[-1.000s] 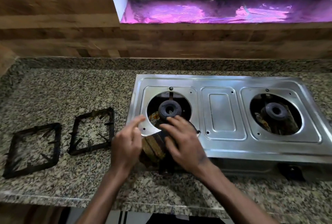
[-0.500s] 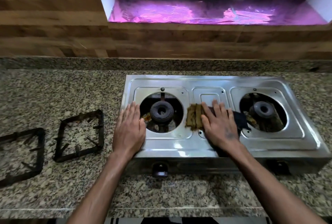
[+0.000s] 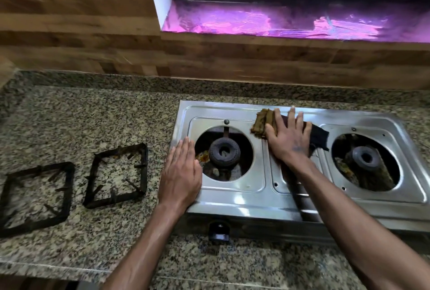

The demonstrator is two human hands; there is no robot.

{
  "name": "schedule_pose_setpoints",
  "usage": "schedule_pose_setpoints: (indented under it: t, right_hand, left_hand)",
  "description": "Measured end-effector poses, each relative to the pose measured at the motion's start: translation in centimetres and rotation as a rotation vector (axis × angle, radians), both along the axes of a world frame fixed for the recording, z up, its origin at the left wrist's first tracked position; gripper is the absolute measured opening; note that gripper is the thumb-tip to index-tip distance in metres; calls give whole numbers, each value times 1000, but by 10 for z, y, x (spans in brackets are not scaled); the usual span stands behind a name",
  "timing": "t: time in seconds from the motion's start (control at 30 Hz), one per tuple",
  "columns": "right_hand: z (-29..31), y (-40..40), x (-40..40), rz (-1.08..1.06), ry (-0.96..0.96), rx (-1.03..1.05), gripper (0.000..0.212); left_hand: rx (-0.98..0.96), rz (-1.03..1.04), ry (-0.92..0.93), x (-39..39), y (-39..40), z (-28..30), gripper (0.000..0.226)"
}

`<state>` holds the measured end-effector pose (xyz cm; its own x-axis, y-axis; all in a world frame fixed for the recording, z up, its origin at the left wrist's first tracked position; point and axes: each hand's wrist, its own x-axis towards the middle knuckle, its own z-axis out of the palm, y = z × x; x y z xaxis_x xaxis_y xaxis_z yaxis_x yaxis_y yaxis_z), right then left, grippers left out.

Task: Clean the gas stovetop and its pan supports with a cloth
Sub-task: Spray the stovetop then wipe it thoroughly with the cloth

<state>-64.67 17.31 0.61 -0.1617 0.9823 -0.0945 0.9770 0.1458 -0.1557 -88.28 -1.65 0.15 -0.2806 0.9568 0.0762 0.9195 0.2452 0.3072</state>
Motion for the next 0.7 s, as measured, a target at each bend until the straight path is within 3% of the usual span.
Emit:
schedule_pose_setpoints:
  t: [0.2,0.53,0.7]
  right_hand:
    - [-3,-5,-36,355,-59,35,83]
    - [5,30,-80,143,-4,5,64]
    - [13,45,-134,277,-14,-120,66]
  left_hand:
    - [5,-2,-9,1,0,2,61]
    - [-4,-1,-37,1,1,-1,61]
    - [-8,0,-42,1,0,1,62]
